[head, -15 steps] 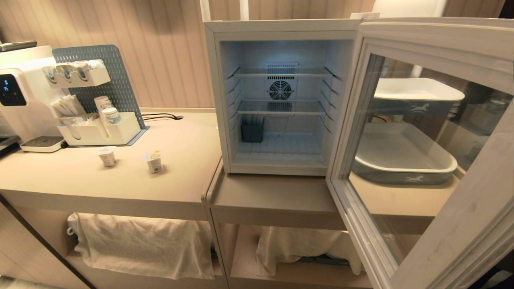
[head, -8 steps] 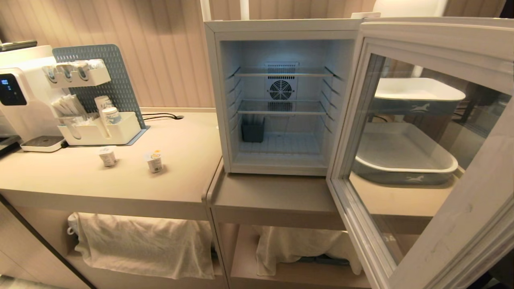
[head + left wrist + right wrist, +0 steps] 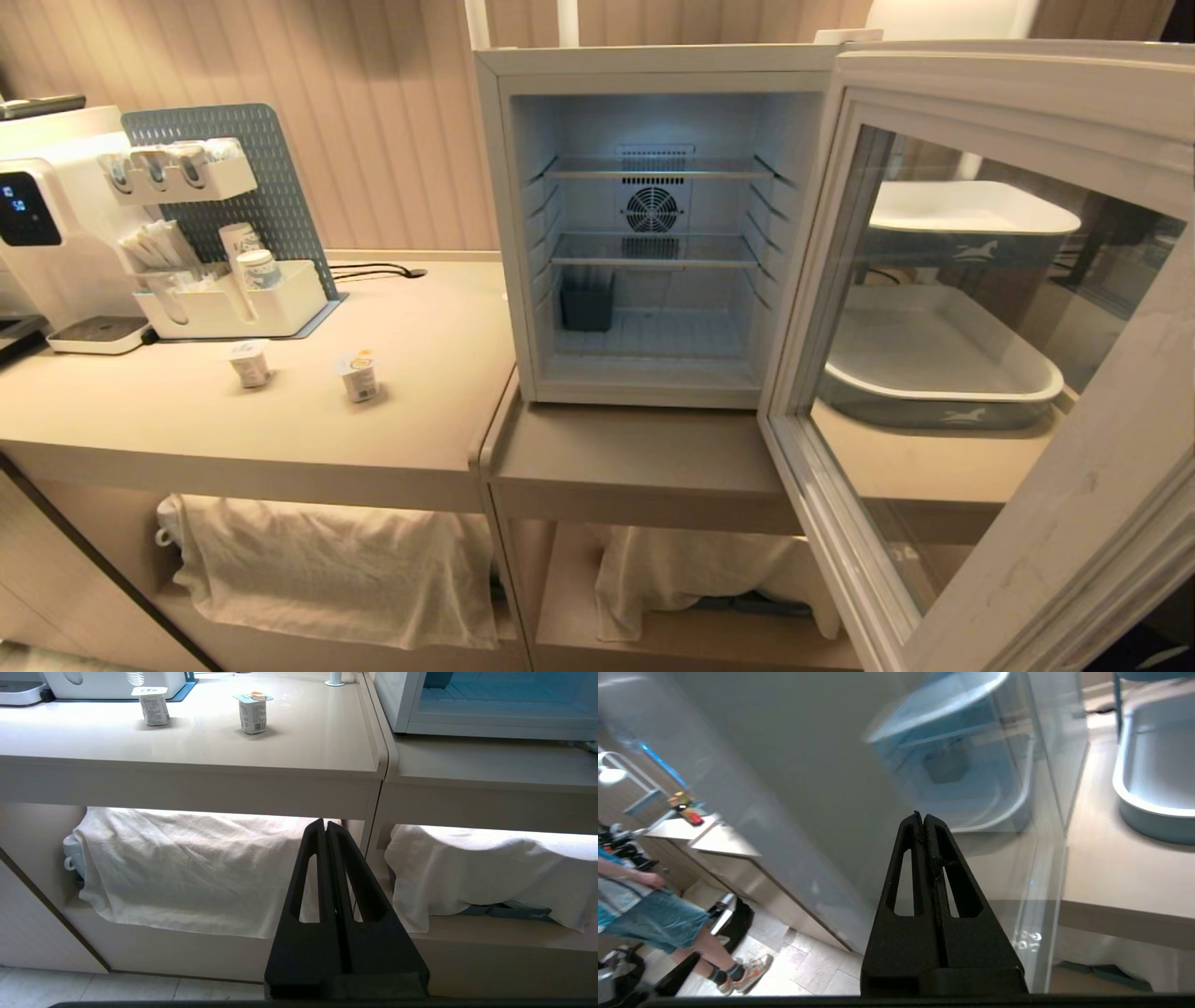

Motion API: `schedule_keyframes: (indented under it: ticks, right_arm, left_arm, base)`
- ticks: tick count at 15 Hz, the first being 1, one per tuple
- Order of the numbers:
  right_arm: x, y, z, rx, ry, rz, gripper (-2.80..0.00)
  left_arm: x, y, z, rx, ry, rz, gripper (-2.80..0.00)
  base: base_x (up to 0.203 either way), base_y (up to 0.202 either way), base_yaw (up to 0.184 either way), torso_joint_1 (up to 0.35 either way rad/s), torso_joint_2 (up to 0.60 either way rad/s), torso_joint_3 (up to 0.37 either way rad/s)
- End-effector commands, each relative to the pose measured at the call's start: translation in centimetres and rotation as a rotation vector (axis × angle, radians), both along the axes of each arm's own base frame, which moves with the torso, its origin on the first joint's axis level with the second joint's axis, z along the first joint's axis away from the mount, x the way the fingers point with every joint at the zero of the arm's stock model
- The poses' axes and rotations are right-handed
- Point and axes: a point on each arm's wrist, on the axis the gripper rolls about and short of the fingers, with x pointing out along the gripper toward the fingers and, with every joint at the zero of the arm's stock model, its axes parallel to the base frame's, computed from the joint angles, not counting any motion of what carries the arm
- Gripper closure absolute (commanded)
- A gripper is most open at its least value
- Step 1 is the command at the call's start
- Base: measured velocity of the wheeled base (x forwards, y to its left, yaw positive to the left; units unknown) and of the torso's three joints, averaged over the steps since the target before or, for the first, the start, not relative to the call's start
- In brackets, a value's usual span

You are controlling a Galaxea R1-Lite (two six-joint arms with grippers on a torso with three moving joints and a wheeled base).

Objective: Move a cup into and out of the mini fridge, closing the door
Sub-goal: Close the freezer door

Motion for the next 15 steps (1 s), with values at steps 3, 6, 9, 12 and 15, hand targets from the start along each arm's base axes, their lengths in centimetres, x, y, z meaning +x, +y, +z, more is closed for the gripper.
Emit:
schedule_keyframes:
  ticks: [3,6,9,12,15]
  right_arm:
    - [2.4,0.5,-1.6,-0.108,0.027,0.194,0.0]
    - [4.4,0.9,-1.9,-0.146,0.053,0.283,0.0]
    - [7.5,1.3,-1.7,-0.157,0.064,0.333,0.0]
    - [11.1,2.3,-1.0,-0.181,0.088,0.366,0.0]
    - [15.4,4.4,-0.7,-0.208,0.119,0.375,0.0]
  left_arm:
    - [0.0,0.0,0.0,0.0,-0.001,-0.001,0.0]
    - [0.0,0.0,0.0,0.0,-0.002,-0.001,0.0]
    - [0.0,0.0,0.0,0.0,-0.001,-0.001,0.0]
    - [0.0,0.0,0.0,-0.001,-0.002,-0.001,0.0]
    - [0.0,0.0,0.0,-0.001,-0.001,-0.001,0.0]
  base:
    - [0.0,0.0,0.0,0.0,0.0,0.0]
    - [0.0,0.0,0.0,0.0,0.0,0.0]
    - [0.0,0.0,0.0,0.0,0.0,0.0]
    - [0.0,0.0,0.0,0.0,0.0,0.0]
    - [0.0,0.0,0.0,0.0,0.0,0.0]
